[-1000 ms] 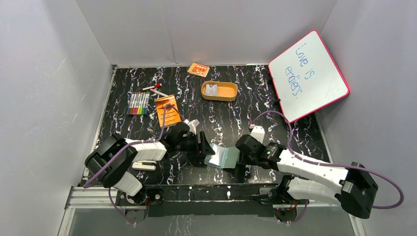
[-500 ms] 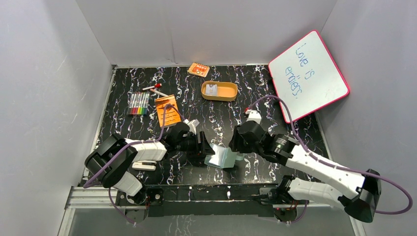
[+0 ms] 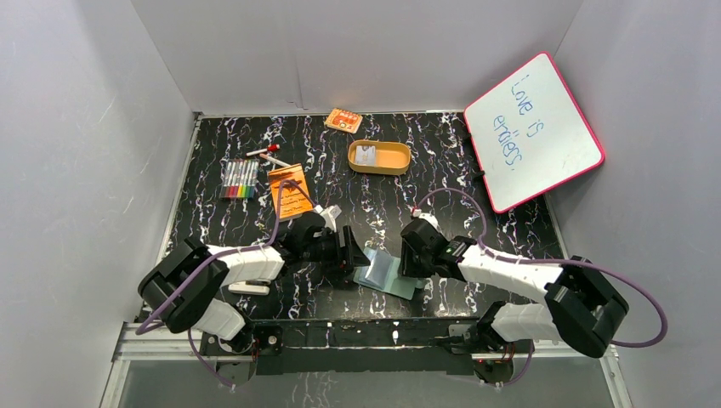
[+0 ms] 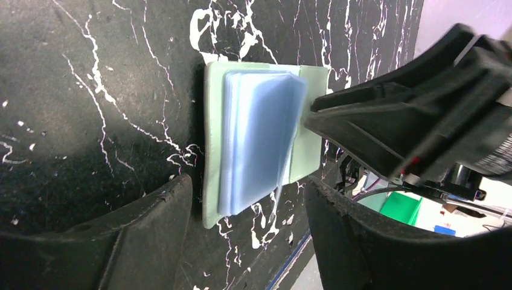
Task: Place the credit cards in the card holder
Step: Open the card holder at the center of the board.
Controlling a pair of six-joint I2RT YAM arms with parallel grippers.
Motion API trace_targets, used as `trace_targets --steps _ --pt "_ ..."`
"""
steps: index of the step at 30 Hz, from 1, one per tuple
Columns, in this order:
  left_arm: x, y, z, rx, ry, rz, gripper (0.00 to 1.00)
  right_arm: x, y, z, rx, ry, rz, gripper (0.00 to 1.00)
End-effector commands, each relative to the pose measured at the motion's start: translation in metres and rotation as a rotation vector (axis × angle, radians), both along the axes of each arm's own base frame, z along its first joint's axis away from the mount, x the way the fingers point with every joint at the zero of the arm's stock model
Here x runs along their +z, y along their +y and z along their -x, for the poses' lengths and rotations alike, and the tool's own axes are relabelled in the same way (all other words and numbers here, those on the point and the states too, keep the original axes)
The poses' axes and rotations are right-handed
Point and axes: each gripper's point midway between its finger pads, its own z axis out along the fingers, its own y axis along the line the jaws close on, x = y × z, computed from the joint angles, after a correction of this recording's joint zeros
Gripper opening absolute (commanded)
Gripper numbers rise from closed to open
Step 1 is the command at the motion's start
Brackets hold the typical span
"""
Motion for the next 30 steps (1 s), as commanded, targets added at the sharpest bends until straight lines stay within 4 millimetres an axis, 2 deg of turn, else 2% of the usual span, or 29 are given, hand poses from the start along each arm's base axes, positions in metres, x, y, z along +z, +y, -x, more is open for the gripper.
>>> trace_targets --steps 1,10,15,20,26,30 --pt "0.011 0.005 0.002 0.011 -0.034 -0.001 0.67 -0.014 0.002 -0.001 0.015 0.02 -0.031 0.38" --pt "0.002 0.015 0.005 0.028 -0.028 -0.044 0.69 -0.056 -0.028 0.012 -0.009 0.085 0.028 0.34" --pt "0.0 0.017 -0.001 0.045 -0.033 -0.085 0.67 -0.076 -0.044 0.022 -0.027 0.129 0.035 0.3" --pt "0.001 0.04 -0.01 0.144 -0.071 -0.18 0.69 -0.076 -0.043 0.021 -0.025 0.134 0.026 0.29" --pt "0.0 0.052 -0.007 0.186 -0.056 -0.22 0.71 -0.08 -0.035 0.02 0.009 0.152 0.011 0.28" --pt "-0.009 0.054 -0.003 0.18 -0.044 -0.223 0.72 -0.084 -0.029 0.021 0.041 0.176 0.008 0.28"
